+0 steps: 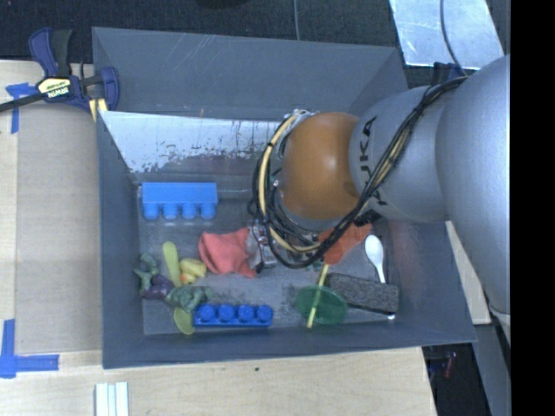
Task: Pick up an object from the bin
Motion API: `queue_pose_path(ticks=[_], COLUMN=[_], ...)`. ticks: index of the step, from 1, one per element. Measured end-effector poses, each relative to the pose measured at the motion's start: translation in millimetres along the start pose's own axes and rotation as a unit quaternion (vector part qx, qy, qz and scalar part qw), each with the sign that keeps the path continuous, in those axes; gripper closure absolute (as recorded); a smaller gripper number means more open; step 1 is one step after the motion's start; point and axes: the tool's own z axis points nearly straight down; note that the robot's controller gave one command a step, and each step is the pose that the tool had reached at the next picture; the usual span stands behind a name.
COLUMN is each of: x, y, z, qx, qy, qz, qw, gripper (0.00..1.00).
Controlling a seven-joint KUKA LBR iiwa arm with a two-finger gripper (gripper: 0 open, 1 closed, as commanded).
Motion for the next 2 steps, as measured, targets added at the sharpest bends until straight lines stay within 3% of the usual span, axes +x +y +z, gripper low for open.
queue_pose_path(ticks=[1,2], x=[0.0,0.0], y=[-0.1,-0.1], z=[0.0,0.0], qx=[0.000,0.000], qy=[0.0000,0.0000], qz=[0.000,0.000], qw=[1.0000,1.0000], gripper=[0.00,1.00])
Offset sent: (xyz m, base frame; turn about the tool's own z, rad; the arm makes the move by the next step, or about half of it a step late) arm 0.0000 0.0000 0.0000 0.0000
